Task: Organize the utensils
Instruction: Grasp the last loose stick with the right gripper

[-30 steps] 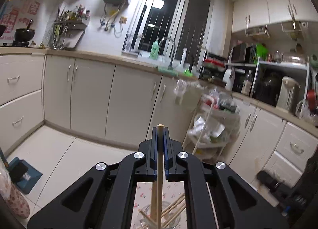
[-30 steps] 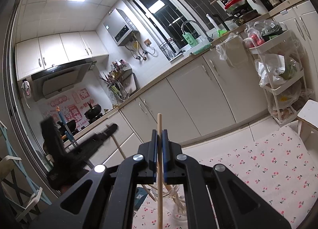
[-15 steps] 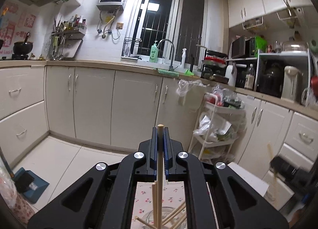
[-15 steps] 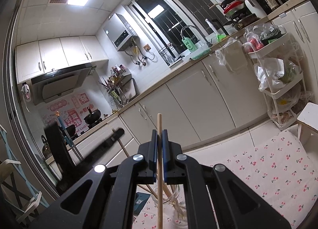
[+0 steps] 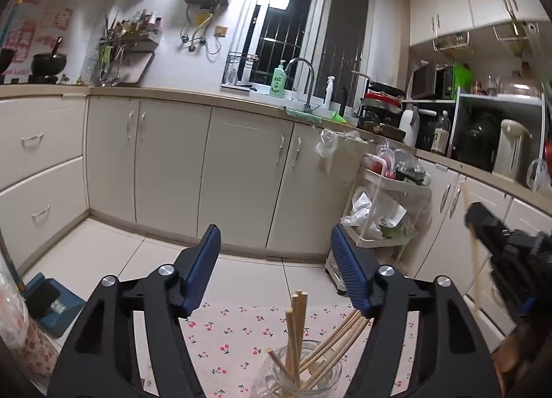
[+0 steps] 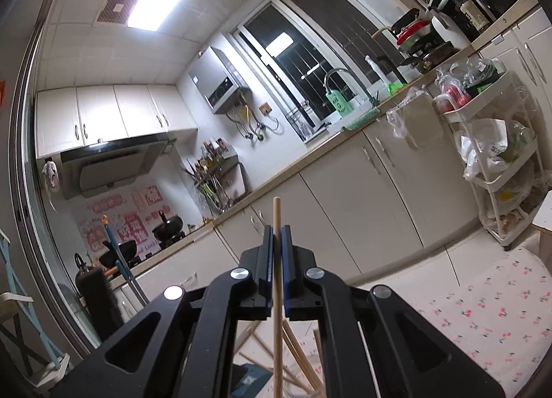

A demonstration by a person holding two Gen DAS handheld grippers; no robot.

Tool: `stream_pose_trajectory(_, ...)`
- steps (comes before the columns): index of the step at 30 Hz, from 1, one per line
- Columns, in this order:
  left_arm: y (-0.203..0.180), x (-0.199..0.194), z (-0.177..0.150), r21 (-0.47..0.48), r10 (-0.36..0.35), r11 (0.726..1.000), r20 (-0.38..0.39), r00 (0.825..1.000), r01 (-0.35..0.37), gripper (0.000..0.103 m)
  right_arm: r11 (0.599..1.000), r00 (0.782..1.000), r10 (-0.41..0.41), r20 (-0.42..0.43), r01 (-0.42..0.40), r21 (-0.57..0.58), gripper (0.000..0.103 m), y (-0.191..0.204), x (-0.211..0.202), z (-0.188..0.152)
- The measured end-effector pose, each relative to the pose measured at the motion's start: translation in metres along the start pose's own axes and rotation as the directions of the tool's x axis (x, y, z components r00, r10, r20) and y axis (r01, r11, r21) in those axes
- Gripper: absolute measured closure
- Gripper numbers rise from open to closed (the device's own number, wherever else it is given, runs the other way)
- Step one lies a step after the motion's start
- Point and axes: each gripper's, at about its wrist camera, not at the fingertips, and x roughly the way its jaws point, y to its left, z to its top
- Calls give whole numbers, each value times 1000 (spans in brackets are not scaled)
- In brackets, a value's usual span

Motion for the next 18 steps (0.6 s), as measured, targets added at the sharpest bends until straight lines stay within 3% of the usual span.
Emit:
stream_pose_trajectory(8, 57, -29, -18, -198, 34, 980, -7, 999, -35, 31, 999, 999, -16, 36, 18, -49, 98, 8, 32, -14)
stream_pose_trajectory(18, 75, -20, -41, -251, -1, 968, -67, 998, -15, 31, 996, 999, -23, 41, 26, -82, 98, 11, 65, -31)
